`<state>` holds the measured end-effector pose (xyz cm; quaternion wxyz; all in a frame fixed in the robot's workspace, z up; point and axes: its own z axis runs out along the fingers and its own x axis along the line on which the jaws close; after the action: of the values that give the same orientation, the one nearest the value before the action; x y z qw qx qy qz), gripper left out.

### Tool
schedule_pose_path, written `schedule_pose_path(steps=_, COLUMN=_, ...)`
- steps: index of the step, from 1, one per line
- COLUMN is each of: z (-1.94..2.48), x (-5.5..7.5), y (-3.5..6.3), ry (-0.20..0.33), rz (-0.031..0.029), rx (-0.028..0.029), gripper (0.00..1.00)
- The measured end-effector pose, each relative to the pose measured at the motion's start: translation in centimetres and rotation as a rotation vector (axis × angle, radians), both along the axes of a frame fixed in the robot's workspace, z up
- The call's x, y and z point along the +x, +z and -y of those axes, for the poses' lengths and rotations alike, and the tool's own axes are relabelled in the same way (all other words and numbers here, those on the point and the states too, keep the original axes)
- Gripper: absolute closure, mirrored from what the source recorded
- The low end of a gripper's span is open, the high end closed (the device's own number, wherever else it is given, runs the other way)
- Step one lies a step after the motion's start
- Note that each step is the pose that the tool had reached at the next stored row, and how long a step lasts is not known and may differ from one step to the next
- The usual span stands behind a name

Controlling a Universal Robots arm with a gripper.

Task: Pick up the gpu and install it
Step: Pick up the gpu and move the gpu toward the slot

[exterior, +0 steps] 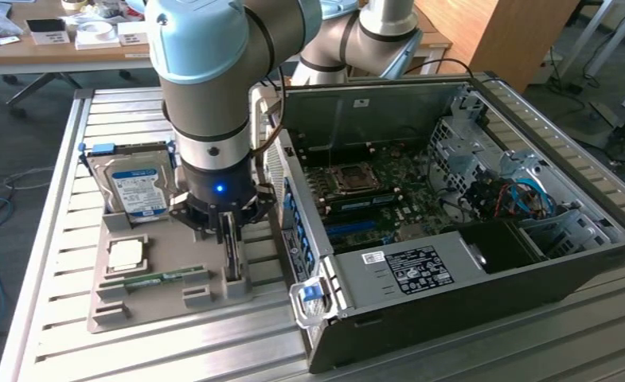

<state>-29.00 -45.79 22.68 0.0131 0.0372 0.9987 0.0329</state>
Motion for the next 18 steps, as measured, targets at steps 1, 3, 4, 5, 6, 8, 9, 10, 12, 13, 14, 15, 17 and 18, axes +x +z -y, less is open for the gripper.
schedule_pose_path(steps=1, z=0.00, x=0.00, y=0.00, ry=0.000, rz=-0.0001, rx=0.0000, gripper=0.67)
schedule_pose_path(steps=3, z=0.00, x=0.00, y=0.00, ry=0.000, rz=0.0000, rx=0.0000, gripper=0.67)
schedule_pose_path(steps=4, z=0.00, x=0.00, y=0.00, ry=0.000, rz=0.0000, rx=0.0000, gripper=0.67)
schedule_pose_path(steps=5, z=0.00, x=0.00, y=0.00, ry=0.000, rz=0.0000, rx=0.0001, gripper=0.67)
schedule_pose_path(steps=6, z=0.00, x=0.00, y=0.00, ry=0.000, rz=-0.0002, rx=0.0000, gripper=0.67)
schedule_pose_path(steps=8, z=0.00, x=0.02, y=0.00, ry=0.000, rz=-0.0012, rx=0.0001, gripper=0.67)
schedule_pose_path(steps=9, z=0.00, x=0.03, y=0.00, ry=0.000, rz=-0.0020, rx=0.0001, gripper=0.67)
schedule_pose_path(steps=10, z=0.00, x=0.04, y=0.00, ry=0.000, rz=-0.0030, rx=0.0001, gripper=0.67)
schedule_pose_path(steps=12, z=0.00, x=0.08, y=0.00, ry=0.000, rz=-0.0051, rx=0.0000, gripper=0.67)
schedule_pose_path(steps=13, z=0.00, x=0.11, y=0.00, ry=0.000, rz=-0.0063, rx=0.0001, gripper=0.67)
schedule_pose_path(steps=14, z=0.00, x=0.13, y=0.00, ry=0.000, rz=-0.0074, rx=0.0001, gripper=0.67)
schedule_pose_path(steps=15, z=0.00, x=0.14, y=0.00, ry=0.000, rz=-0.0086, rx=0.0000, gripper=0.67)
schedule_pose_path(steps=17, z=0.00, x=0.17, y=0.00, ry=0.000, rz=-0.0108, rx=0.0000, gripper=0.67)
schedule_pose_path(steps=18, z=0.00, x=0.19, y=0.00, ry=0.000, rz=-0.0117, rx=0.0000, gripper=0.67)
